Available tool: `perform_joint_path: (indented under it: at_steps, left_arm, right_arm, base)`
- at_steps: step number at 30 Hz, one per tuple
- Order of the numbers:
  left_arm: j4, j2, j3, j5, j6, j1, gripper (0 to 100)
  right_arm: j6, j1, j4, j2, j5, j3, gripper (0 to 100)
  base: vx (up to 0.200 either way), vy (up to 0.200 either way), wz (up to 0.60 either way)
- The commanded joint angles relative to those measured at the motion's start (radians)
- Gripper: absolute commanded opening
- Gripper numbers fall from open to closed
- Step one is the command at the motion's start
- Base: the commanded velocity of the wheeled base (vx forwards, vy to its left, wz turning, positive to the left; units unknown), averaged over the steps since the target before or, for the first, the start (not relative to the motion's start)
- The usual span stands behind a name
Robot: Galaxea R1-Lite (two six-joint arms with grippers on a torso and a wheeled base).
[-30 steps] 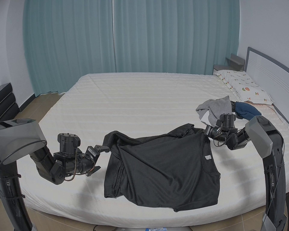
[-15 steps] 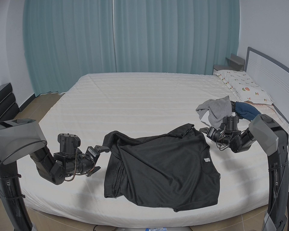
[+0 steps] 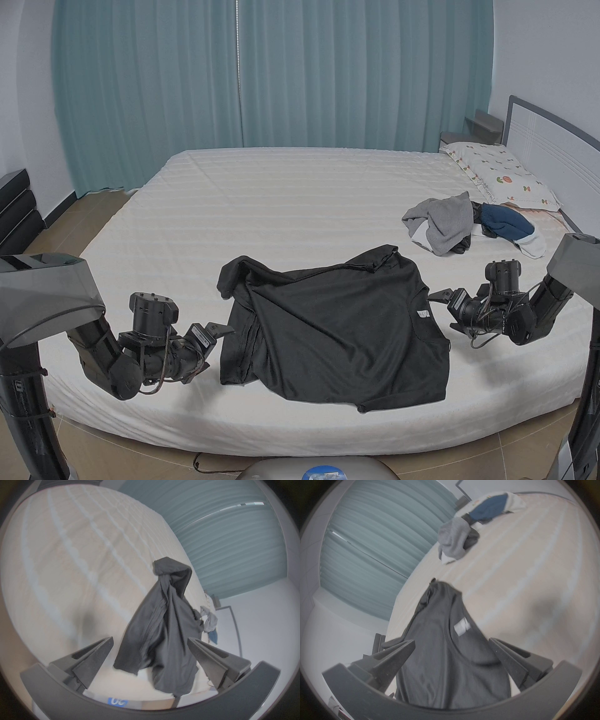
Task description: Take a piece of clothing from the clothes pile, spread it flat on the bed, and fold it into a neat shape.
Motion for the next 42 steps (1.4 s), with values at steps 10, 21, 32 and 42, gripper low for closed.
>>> perform_joint_path:
  at_steps: [10, 21, 32, 42]
  left_arm:
    - [0.013, 0.089, -0.038, 0.133, 0.106, -0.103, 100]
    - [0.138, 0.149, -0.196, 0.18, 0.179, -0.103, 0]
    - [0.123, 0.103, -0.125, 0.25, 0.172, -0.081, 0]
    - [0.135, -0.005, -0.078, 0.251, 0.193, -0.029, 0]
  right_arm:
    - [0.122, 0.041, -0.11, -0.026, 0.025, 0.126, 100]
    - [0.106, 0.05, -0.141, -0.066, 0.023, 0.192, 100]
    - [-0.053, 0.044, -0.141, -0.045, 0.022, 0.255, 100]
    - [-0.076, 0.047, -0.143, 0.009, 0.022, 0.244, 100]
  base:
    - [0.0, 0.0, 0.0]
    - [0.0, 0.0, 0.0]
    - [0.0, 0.0, 0.0]
    - [0.0, 0.0, 0.0]
